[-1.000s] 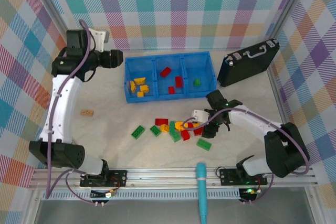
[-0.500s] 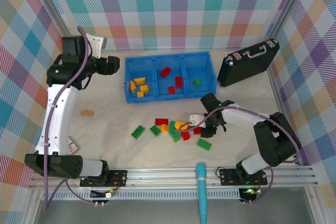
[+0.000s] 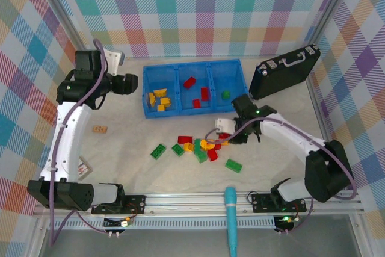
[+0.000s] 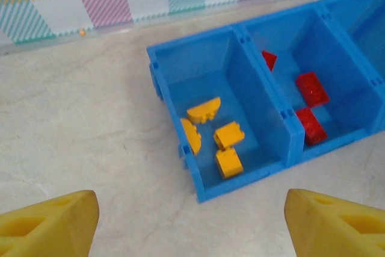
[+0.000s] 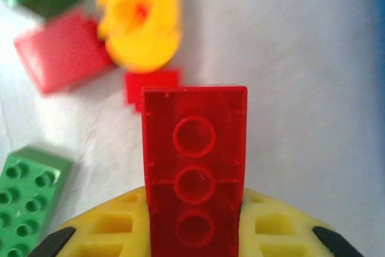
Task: Sort the legos into containers by color
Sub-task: Pick up the lego from the center of the table, then place the lego in the container.
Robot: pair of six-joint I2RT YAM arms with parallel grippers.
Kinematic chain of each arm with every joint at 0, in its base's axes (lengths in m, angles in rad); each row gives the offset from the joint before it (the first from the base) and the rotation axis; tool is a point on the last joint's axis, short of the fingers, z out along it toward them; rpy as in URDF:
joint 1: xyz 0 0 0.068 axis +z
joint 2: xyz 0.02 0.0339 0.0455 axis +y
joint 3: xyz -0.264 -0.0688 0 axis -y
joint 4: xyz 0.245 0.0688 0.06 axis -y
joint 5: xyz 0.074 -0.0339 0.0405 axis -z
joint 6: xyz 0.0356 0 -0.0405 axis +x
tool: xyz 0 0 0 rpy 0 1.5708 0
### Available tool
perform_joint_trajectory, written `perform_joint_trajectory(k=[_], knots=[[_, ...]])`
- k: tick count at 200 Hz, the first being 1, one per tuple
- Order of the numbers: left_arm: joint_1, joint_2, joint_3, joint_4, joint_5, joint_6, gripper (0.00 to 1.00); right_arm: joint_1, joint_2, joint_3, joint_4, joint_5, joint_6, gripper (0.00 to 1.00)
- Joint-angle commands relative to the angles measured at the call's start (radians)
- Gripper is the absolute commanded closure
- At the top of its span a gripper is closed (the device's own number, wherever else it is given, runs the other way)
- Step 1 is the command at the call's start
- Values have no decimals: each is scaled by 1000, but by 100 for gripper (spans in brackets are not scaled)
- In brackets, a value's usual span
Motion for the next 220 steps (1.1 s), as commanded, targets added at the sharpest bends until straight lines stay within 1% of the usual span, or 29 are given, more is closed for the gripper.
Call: perform_joint_trajectory(k=[1,21,43,57,65,73,83,100,109,118,140,158,171,193,220], knots=[[6,-61,-75,32,-36,-6,19,-5,-15,152,4,-58,24,85],[-2,-101,-141,27,-52,-10,19,-5,75,280,56,-70,-4,85],[-23,-118,-188,-27,-39,-34,19,-3,246,464,75,-36,-21,86],[-46,-137,-221,-58,-38,-53,19,-2,341,549,122,-23,-35,86],[-59,-151,-245,-67,-39,-70,19,0,394,597,146,-18,-40,83],[-70,-168,-274,-66,-30,-94,19,3,447,644,165,-13,-46,80],[-80,-191,-309,-56,-18,-138,19,9,514,694,181,1,-65,79],[-97,-226,-390,-4,46,-232,19,18,621,778,183,32,-91,79],[-128,-243,-438,26,66,-276,19,20,669,816,181,33,-95,79],[-172,-252,-481,46,62,-307,19,20,708,843,192,34,-93,79],[-301,-241,-551,38,13,-334,19,20,780,902,205,34,-79,80],[-377,-225,-595,36,-10,-360,19,23,822,938,195,14,-75,80],[-404,-220,-632,55,-20,-386,19,25,849,959,186,7,-75,78],[-422,-197,-682,72,-44,-431,19,29,876,968,179,-13,-75,75],[-456,-161,-735,82,-95,-486,20,29,883,968,159,-73,-55,67]])
